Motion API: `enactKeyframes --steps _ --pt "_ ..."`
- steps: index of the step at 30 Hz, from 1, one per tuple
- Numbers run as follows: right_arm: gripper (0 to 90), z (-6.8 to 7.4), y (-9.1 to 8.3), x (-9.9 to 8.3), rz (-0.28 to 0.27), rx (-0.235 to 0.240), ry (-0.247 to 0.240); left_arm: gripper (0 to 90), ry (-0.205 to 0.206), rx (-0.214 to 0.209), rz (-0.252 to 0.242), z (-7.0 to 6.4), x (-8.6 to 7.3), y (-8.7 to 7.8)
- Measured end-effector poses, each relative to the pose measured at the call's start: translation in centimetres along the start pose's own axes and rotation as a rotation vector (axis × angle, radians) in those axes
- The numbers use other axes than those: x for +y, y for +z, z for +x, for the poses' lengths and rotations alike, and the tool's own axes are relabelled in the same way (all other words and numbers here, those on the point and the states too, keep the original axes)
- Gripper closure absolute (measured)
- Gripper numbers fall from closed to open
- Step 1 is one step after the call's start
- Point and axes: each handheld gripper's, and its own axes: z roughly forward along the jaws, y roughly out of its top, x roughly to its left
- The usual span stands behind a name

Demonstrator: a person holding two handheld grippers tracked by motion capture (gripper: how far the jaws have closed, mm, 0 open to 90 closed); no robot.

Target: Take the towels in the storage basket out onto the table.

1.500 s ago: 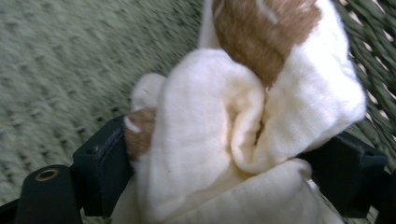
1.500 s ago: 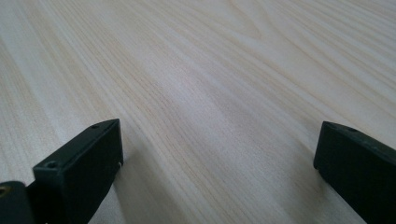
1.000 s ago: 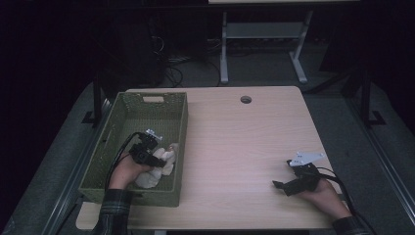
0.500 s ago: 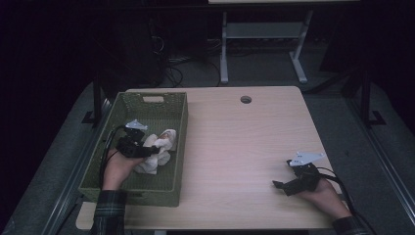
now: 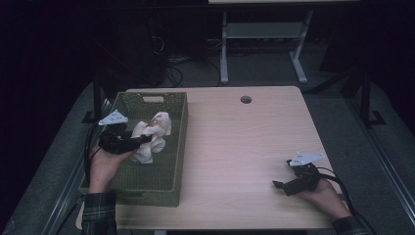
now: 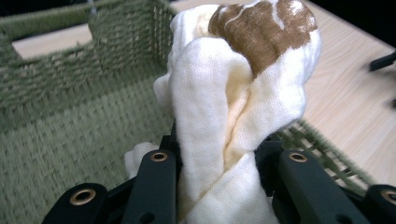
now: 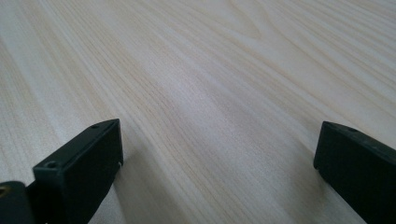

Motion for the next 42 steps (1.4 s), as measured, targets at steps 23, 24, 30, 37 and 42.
enactKeyframes --steps 23,24,30,37,42 --pt "1.0 0.0 0.0 0.0 0.000 0.000 0.000 68.2 0.061 -0.142 -0.144 -5.1 4.1 0.4" --pt "1.0 0.0 0.0 0.0 0.000 0.000 0.000 68.2 0.065 -0.149 -0.142 -5.4 4.3 0.6" --pt "1.0 0.0 0.0 0.0 0.000 0.000 0.001 68.2 0.080 -0.184 -0.125 -7.1 5.2 2.6" --pt "1.0 0.0 0.0 0.0 0.000 0.000 0.001 68.2 0.090 -0.227 -0.139 -8.8 6.7 4.0" --pt "1.0 0.0 0.0 0.0 0.000 0.000 0.001 68.3 0.112 -0.251 -0.143 -10.2 7.5 4.9"
